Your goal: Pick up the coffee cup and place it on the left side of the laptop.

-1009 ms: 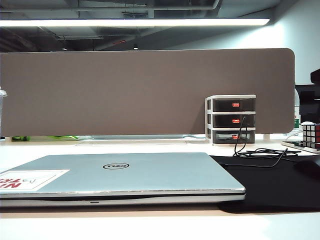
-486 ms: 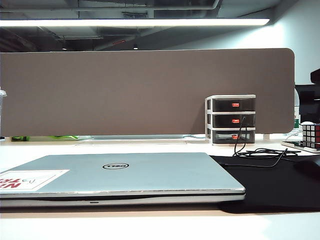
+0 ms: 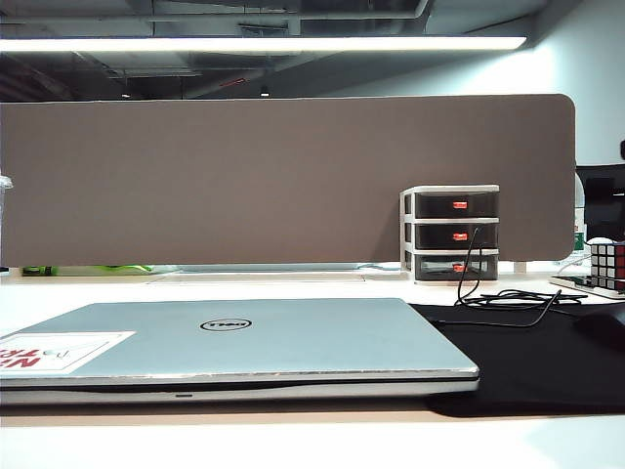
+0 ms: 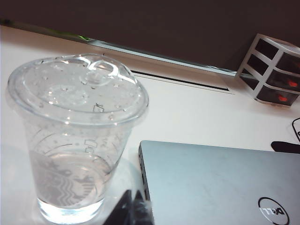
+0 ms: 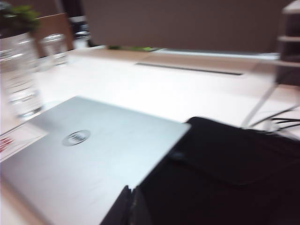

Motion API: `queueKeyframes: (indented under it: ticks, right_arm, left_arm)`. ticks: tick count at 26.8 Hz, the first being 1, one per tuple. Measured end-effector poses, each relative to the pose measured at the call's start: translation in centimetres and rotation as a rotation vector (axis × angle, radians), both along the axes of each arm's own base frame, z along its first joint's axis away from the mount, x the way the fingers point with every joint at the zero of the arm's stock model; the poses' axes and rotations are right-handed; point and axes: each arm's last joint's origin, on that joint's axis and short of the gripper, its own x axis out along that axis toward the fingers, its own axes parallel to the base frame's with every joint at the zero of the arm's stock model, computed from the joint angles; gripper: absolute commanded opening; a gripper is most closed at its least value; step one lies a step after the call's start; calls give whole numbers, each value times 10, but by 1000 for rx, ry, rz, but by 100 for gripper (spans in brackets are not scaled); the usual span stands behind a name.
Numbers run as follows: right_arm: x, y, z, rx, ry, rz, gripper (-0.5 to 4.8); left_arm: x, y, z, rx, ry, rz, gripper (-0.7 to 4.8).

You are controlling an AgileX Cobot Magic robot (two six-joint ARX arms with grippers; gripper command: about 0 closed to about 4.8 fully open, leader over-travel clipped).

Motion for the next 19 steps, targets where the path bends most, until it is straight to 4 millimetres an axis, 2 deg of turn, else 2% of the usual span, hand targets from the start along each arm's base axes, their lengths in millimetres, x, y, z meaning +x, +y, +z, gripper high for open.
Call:
queueKeyframes:
  ticks: [4,8,14,19]
  right_arm:
    - [3,-6,3,-5,-33,-223,-1]
    - [5,-11,6,-6,-62,-414,-1]
    - [5,-13,8,-36,-102,-492,-1]
    - [5,-13,9,-114,-137,-490,-1]
  left_arm:
    - [0,3,0,8,2,93,-5]
    - [2,-3,1,17,-29,70,-5]
    - [3,-15,4,46,-70,-3,-5]
    - [3,-17,6,117,-102,18,-5]
